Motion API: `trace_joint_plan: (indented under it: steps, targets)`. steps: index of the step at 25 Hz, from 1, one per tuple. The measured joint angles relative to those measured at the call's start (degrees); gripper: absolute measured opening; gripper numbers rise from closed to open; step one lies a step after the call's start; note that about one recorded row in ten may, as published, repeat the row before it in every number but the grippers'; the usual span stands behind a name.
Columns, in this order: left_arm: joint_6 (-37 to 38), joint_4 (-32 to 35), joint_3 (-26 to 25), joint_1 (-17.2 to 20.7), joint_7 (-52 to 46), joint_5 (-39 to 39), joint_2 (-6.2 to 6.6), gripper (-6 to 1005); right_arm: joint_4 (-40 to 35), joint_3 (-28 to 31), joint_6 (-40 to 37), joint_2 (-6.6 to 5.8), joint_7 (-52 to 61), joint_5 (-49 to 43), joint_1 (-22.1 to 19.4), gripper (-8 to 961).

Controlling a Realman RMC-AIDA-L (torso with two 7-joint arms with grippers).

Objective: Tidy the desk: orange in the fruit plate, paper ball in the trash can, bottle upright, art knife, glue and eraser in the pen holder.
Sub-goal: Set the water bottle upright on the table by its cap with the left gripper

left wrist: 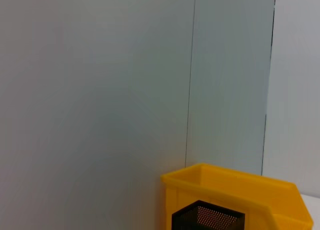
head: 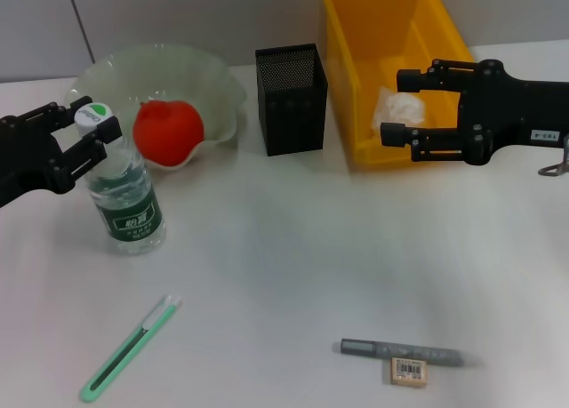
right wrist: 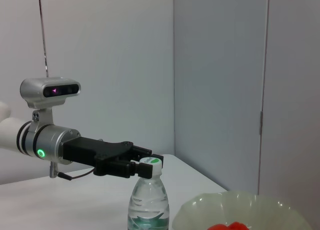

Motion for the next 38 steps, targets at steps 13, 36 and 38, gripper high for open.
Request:
trace_joint_plan:
  steps: [13, 36, 38]
  targets:
    - [0.1, 0.0, 0.0, 0.3, 0.7, 0.0, -0.17, 429, 0.0, 0.0, 0.0, 0.0, 0.0, -0.2, -0.1, 755]
    - [0.3, 0.0, -0.2, 0.2, 0.3, 1.1, -0.17, 429, 0.0, 0.0, 0.4, 0.0, 0.0, -0.8, 0.2, 755]
    - [0.3, 0.0, -0.2, 0.1, 0.2, 1.1, -0.17, 429, 0.0, 0.0, 0.4, 0.0, 0.0, -0.9, 0.2, 755]
